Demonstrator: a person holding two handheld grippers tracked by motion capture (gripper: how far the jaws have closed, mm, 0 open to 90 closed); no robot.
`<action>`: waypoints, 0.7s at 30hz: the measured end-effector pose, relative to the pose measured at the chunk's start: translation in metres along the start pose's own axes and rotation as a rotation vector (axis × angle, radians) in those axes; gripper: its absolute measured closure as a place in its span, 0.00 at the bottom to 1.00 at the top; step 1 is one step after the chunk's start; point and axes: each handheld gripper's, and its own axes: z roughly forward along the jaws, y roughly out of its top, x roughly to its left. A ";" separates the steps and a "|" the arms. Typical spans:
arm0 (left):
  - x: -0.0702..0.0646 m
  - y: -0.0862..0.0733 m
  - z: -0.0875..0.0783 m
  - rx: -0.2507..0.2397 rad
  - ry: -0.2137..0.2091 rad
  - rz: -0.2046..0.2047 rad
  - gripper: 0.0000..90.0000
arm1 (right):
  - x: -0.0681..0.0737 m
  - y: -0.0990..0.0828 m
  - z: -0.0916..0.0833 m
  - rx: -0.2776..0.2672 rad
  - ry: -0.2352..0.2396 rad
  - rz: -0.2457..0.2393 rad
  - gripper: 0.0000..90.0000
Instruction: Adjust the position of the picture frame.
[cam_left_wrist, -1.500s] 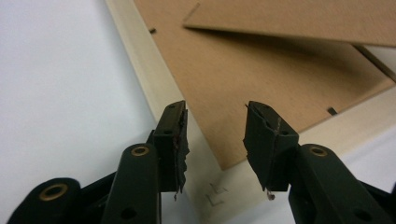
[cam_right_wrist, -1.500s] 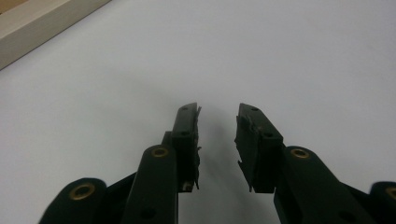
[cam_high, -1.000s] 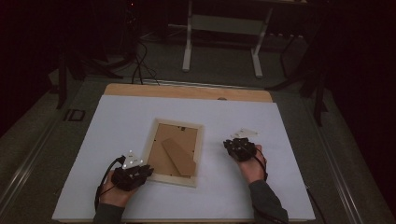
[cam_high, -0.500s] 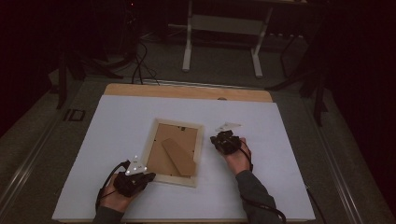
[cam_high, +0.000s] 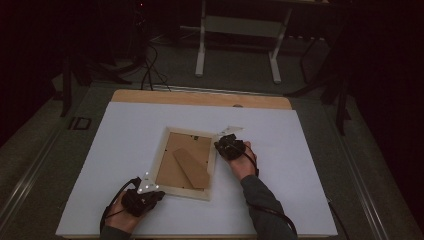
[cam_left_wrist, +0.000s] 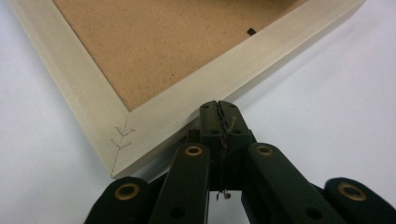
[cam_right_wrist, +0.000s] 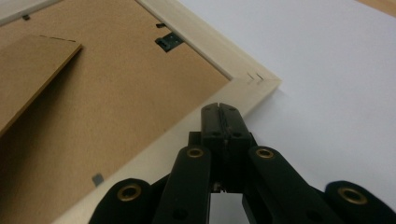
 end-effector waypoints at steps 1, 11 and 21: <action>0.000 0.000 0.000 -0.001 -0.002 0.000 1.00 | 0.002 0.002 0.004 -0.001 0.003 0.009 1.00; 0.000 0.000 0.000 0.000 -0.007 0.004 1.00 | 0.012 0.017 0.016 0.019 0.001 -0.001 1.00; 0.001 0.000 0.000 -0.005 0.002 0.002 1.00 | 0.017 0.024 0.026 0.055 -0.030 -0.039 1.00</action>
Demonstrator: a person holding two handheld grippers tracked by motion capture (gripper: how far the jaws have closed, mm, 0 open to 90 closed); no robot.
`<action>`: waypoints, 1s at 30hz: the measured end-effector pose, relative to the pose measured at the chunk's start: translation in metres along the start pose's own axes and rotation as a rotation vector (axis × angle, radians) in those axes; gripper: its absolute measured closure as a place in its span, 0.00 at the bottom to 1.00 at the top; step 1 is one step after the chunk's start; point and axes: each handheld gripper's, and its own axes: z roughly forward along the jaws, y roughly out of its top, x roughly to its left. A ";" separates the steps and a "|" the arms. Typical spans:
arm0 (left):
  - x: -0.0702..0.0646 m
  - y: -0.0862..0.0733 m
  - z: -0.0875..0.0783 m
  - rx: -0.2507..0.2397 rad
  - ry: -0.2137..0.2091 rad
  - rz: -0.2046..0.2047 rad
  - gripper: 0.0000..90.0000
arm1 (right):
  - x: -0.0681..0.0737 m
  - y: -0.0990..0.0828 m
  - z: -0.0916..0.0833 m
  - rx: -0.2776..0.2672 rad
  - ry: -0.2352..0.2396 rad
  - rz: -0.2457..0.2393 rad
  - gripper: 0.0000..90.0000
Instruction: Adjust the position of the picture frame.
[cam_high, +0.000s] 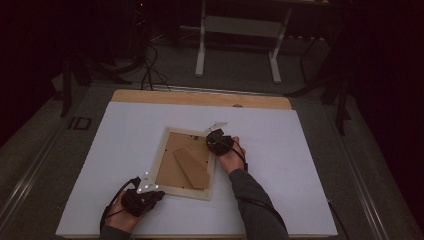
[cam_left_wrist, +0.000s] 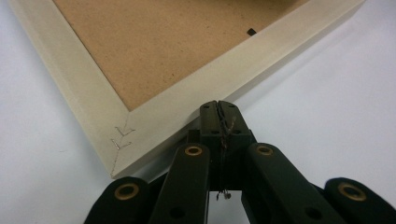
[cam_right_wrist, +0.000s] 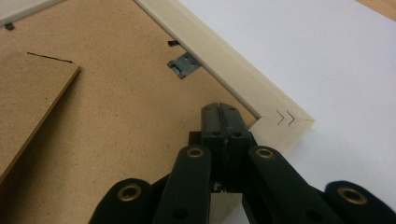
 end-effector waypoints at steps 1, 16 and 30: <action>0.000 0.000 0.000 0.000 0.004 0.000 1.00 | 0.000 0.000 0.000 -0.003 0.001 0.003 1.00; 0.009 0.004 0.003 -0.014 0.044 -0.039 1.00 | -0.005 -0.004 -0.005 0.018 -0.013 0.020 1.00; -0.002 0.012 0.016 0.029 0.053 0.006 1.00 | -0.009 -0.013 -0.013 0.023 -0.026 -0.002 1.00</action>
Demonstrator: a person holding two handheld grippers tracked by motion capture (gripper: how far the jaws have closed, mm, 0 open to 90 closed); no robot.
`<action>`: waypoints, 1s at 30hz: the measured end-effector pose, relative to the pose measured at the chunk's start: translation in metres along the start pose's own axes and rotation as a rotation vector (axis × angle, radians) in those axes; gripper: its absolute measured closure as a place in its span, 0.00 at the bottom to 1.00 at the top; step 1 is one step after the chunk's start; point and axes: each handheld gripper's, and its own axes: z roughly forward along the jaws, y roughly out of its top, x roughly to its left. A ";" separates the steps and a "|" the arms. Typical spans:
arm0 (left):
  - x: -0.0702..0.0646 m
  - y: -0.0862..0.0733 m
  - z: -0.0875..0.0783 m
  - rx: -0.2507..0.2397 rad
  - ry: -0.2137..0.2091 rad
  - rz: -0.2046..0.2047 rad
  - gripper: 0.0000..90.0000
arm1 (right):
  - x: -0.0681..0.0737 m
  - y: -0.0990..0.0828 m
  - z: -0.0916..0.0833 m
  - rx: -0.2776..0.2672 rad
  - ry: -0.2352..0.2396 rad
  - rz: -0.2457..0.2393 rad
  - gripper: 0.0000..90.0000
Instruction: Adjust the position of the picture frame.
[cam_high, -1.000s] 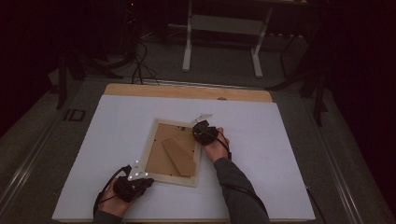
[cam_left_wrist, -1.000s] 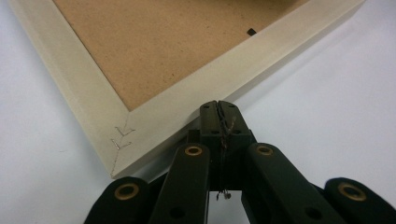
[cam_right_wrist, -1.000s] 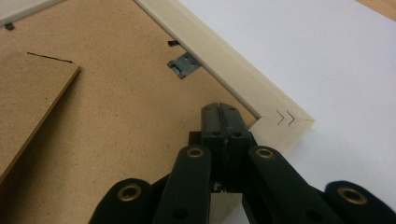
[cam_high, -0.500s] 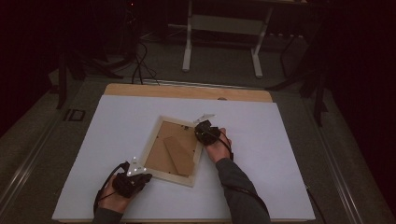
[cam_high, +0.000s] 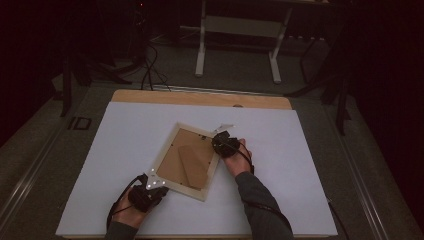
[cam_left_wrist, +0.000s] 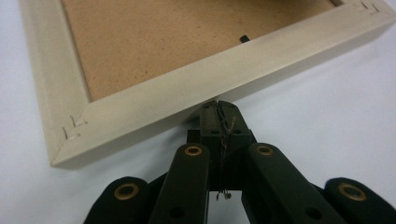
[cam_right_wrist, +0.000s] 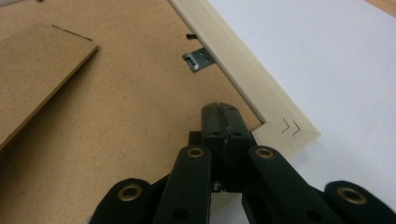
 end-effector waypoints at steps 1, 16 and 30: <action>0.001 0.001 0.000 -0.001 0.005 -0.002 1.00 | 0.000 0.000 0.000 0.000 0.000 0.000 1.00; 0.006 0.011 0.010 -0.013 0.078 -0.042 1.00 | -0.012 -0.015 -0.013 0.008 0.010 0.043 1.00; 0.008 0.016 0.016 -0.024 0.081 -0.086 1.00 | -0.016 -0.035 -0.031 0.018 0.027 0.044 1.00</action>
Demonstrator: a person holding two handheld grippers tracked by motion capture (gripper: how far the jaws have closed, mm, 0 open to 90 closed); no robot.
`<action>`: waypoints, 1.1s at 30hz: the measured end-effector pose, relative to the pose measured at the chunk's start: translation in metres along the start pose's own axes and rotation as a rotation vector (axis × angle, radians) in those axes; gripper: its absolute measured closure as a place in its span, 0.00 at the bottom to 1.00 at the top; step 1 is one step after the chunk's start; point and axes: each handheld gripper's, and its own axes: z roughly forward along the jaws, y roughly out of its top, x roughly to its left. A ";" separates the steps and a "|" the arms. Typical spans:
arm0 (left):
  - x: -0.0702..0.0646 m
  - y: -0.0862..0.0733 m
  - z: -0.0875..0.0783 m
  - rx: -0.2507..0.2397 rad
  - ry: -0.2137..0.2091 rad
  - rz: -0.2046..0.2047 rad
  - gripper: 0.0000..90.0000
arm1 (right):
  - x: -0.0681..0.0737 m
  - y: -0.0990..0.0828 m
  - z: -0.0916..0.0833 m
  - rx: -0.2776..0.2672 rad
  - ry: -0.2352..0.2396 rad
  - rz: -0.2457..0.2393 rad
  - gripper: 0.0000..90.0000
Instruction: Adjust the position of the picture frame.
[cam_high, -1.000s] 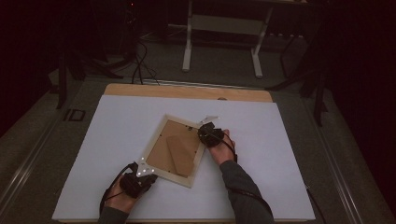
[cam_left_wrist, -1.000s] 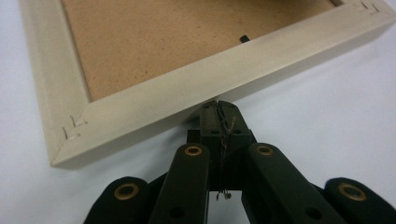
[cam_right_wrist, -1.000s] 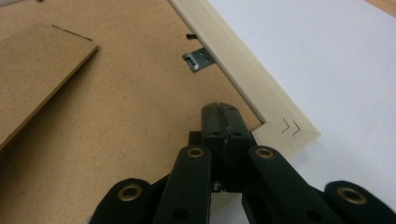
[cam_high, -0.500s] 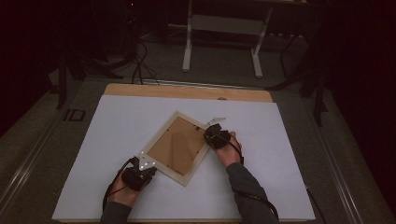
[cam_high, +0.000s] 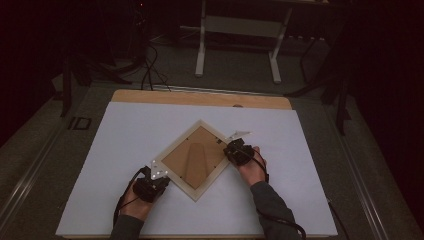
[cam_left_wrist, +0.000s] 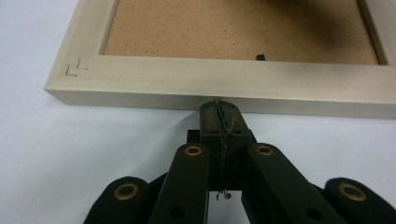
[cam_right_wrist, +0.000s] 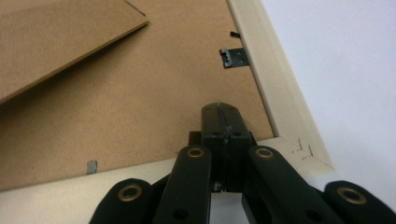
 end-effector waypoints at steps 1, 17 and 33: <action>0.000 0.001 0.001 -0.005 -0.001 -0.008 1.00 | 0.000 0.000 0.000 0.000 0.000 0.000 1.00; 0.016 0.022 0.021 -0.014 0.007 -0.059 1.00 | -0.052 -0.004 -0.003 -0.057 -0.113 0.158 1.00; 0.029 0.031 0.033 -0.041 -0.007 -0.137 1.00 | -0.074 -0.020 0.003 0.019 -0.131 0.252 1.00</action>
